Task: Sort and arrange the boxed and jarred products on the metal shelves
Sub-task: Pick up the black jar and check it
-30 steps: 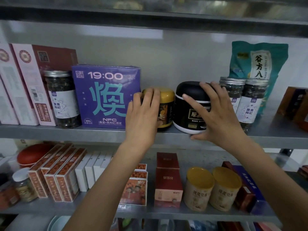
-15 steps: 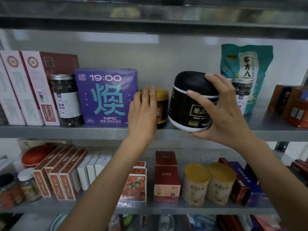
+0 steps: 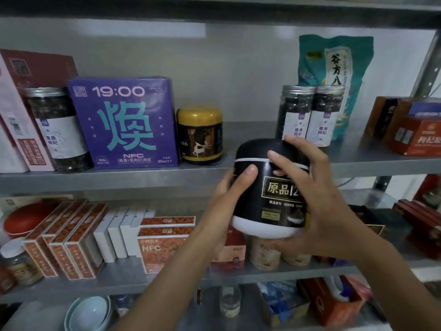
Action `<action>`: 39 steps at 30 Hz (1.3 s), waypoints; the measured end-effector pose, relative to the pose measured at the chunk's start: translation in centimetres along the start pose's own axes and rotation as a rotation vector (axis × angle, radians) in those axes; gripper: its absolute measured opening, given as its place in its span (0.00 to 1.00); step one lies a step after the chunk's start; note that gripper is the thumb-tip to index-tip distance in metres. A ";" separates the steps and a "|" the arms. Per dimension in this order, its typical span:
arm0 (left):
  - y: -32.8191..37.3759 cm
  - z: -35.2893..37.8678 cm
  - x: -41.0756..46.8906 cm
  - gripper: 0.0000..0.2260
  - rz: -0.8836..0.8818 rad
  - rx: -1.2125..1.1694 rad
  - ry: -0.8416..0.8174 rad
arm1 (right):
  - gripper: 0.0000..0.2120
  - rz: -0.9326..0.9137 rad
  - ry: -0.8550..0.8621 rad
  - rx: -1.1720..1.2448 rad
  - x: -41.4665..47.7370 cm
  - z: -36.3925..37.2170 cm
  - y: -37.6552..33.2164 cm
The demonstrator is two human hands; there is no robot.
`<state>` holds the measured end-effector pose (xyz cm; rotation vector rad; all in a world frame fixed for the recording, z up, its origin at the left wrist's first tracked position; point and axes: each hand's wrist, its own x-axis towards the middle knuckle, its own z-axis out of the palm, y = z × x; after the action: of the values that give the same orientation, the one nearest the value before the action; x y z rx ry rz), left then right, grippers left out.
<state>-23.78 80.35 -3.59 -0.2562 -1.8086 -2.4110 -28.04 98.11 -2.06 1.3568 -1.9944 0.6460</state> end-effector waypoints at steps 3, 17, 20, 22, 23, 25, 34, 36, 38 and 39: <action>-1.4 0.0 -0.2 0.25 -0.106 -0.142 0.044 | 0.52 0.030 -0.059 0.054 -0.7 0.4 0.2; -3.9 0.2 -1.7 0.31 -0.275 -0.457 -0.061 | 0.62 0.177 -0.040 0.432 -5.1 1.8 1.1; -3.5 -0.1 -1.8 0.30 -0.317 -0.436 -0.084 | 0.57 0.142 0.083 0.393 -5.1 2.1 0.1; -3.0 -0.1 -1.9 0.25 -0.293 -0.275 -0.039 | 0.55 0.125 0.134 0.381 -5.1 2.1 -0.4; -2.8 -0.2 -2.0 0.22 -0.253 -0.145 0.011 | 0.53 0.113 0.156 0.348 -5.0 2.1 -0.5; -2.4 -0.9 -2.4 0.20 -0.113 0.061 0.134 | 0.48 0.088 0.170 0.188 -5.0 1.7 -0.7; -2.1 0.6 -4.0 0.31 0.162 0.191 -0.165 | 0.38 0.008 0.066 -0.010 -3.6 1.4 -1.7; -2.4 0.3 -4.0 0.29 0.120 0.120 -0.068 | 0.41 0.002 0.050 0.041 -3.3 1.6 -1.8; -2.6 -0.2 -4.1 0.29 0.065 0.064 -0.017 | 0.43 -0.014 0.067 0.107 -3.3 1.7 -1.7; -2.7 -0.4 -4.2 0.29 0.044 0.039 0.002 | 0.45 -0.015 0.087 0.164 -3.5 1.8 -1.5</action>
<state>-20.23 80.70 -7.09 -0.2874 -1.8274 -2.3430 -26.09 98.54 -5.75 1.4127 -1.8949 0.8630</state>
